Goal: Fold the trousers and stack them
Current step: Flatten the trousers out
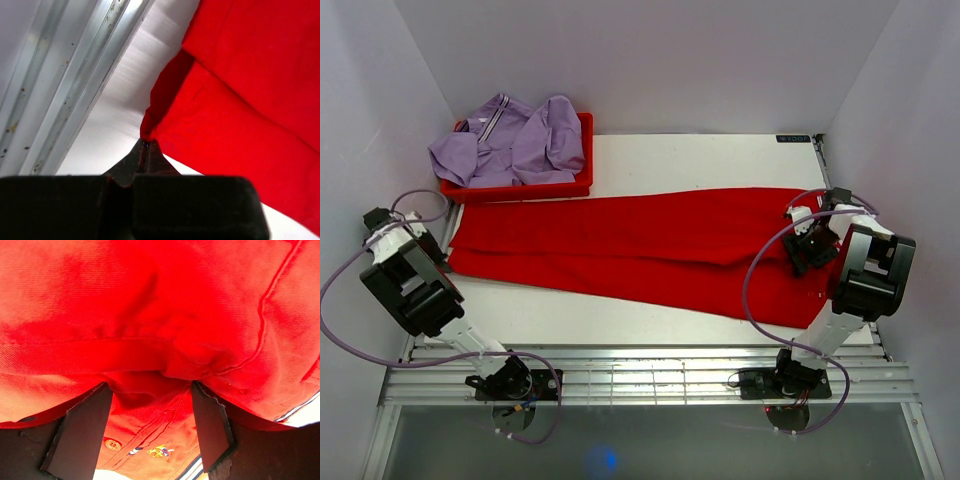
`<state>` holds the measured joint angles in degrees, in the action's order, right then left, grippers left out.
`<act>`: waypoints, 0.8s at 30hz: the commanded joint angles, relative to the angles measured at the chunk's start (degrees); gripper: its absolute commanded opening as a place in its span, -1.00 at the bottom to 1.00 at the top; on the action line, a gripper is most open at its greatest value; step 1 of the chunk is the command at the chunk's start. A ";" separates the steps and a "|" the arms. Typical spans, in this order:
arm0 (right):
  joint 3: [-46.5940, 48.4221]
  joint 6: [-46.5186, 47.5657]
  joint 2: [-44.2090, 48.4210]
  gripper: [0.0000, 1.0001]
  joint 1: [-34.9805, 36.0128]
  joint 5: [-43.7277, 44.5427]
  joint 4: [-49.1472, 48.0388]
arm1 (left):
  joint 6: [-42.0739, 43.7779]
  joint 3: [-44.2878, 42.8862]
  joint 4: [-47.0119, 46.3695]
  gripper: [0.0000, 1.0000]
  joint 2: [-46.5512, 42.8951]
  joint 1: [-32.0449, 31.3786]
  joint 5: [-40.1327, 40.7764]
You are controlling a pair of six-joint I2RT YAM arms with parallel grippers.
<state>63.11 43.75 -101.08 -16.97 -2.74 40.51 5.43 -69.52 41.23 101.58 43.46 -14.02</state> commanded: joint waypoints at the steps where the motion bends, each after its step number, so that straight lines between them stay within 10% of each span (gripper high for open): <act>1: 0.17 -0.77 -3.60 0.38 -1.22 0.99 -4.21 | 6.69 -9.11 8.67 -1.00 -3.84 1.27 -0.30; 8: 0.43 -0.77 -3.34 0.37 -1.22 1.69 -3.69 | 20.83 -20.04 23.71 -1.00 -4.81 4.07 2.68; 24: 4.21 0.02 -3.86 0.39 -1.22 2.48 -1.23 | 39.12 0.60 18.36 -1.00 -6.48 17.27 12.00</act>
<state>65.52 42.63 -102.76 -17.23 -2.74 41.54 39.20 -70.63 67.02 97.25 59.68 -7.03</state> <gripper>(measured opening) 0.689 0.006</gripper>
